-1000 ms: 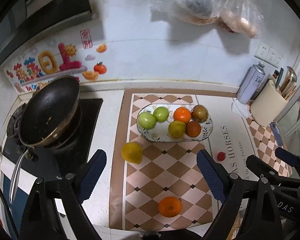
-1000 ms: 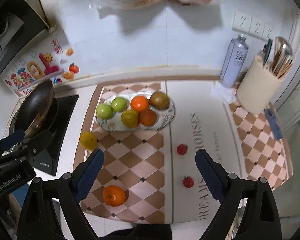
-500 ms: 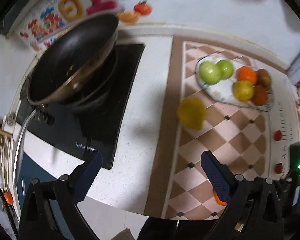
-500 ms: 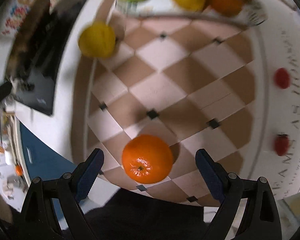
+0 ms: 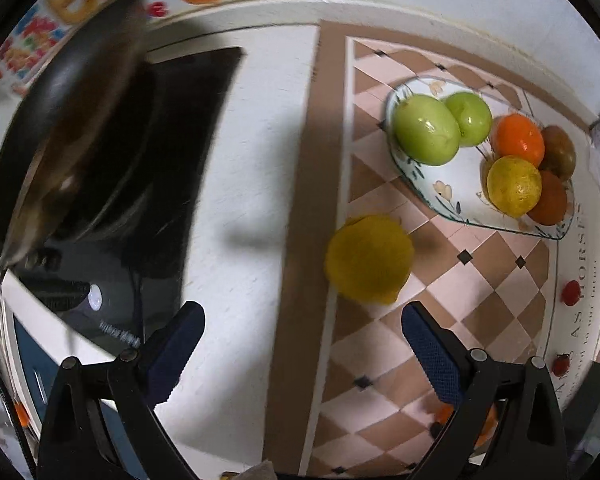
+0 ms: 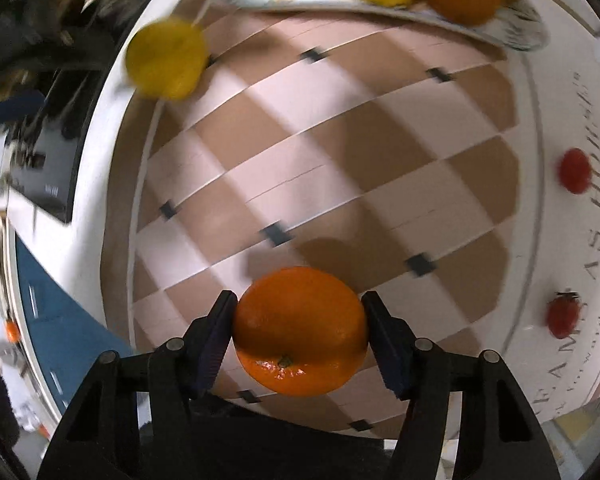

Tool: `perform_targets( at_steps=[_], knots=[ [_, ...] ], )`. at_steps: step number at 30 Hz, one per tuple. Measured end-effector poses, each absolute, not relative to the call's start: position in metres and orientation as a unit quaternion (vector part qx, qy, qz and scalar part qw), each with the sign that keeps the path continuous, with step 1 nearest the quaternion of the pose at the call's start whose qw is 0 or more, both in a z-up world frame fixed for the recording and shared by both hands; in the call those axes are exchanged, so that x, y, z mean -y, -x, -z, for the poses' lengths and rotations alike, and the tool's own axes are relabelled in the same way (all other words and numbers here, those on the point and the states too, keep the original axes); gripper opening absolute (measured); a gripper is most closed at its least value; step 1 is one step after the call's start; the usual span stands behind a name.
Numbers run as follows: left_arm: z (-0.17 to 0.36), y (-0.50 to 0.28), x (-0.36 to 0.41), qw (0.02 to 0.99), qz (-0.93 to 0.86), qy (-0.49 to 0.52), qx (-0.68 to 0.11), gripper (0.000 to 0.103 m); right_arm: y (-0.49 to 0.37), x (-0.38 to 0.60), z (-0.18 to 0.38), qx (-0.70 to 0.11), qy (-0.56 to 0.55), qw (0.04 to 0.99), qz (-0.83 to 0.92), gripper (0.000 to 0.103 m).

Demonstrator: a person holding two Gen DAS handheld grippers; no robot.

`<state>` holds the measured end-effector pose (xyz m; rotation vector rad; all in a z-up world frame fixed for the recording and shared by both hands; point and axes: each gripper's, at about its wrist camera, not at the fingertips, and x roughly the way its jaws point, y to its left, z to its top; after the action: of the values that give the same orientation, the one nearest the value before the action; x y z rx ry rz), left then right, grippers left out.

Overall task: Organize fruits
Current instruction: 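Grasp the lemon with the left tool while the right tool grasps the tangerine, then carry the lemon and tangerine onto the plate and open both tools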

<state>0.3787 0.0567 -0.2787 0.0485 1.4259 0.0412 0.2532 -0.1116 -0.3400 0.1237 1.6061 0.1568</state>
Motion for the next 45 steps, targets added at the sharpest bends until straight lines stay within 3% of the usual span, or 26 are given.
perform_targets(
  at_steps=[9,11,13,14,21,29,30,32,33,45],
  knots=[
    [0.318,-0.409,-0.027,0.737,0.007,-0.058,-0.673,0.1,-0.266,0.163,0.334,-0.711,-0.083,0.698,-0.031,0.066],
    [0.319,-0.41,-0.023,0.743,0.013,-0.058,-0.667,0.091,-0.274,0.167,0.336,-0.711,-0.092,0.696,-0.03,0.066],
    [0.319,-0.412,-0.018,0.746,0.019,-0.058,-0.663,0.063,-0.278,0.172,0.337,-0.713,-0.099,0.694,-0.03,0.066],
    [0.319,-0.412,-0.017,0.747,0.022,-0.054,-0.662,0.059,-0.282,0.174,0.338,-0.712,-0.1,0.694,-0.031,0.066],
    [0.31,-0.405,-0.009,0.765,0.016,-0.06,-0.641,0.058,-0.291,0.181,0.332,-0.702,-0.121,0.701,-0.032,0.066],
    [0.258,-0.41,0.003,0.772,0.069,0.044,-0.631,0.056,-0.314,0.214,0.303,-0.664,-0.197,0.72,-0.029,0.066],
    [0.255,-0.414,0.006,0.772,0.073,0.052,-0.63,0.054,-0.317,0.219,0.299,-0.66,-0.205,0.722,-0.028,0.066],
    [0.246,-0.423,0.017,0.777,0.079,0.054,-0.622,0.038,-0.328,0.232,0.291,-0.646,-0.223,0.73,-0.021,0.066],
    [0.244,-0.427,0.024,0.779,0.079,0.05,-0.62,0.037,-0.335,0.236,0.288,-0.64,-0.229,0.734,-0.017,0.066],
    [0.267,-0.463,0.041,0.773,0.068,0.034,-0.629,0.039,-0.419,0.29,0.288,-0.587,-0.265,0.763,0.049,0.066]
  ],
)
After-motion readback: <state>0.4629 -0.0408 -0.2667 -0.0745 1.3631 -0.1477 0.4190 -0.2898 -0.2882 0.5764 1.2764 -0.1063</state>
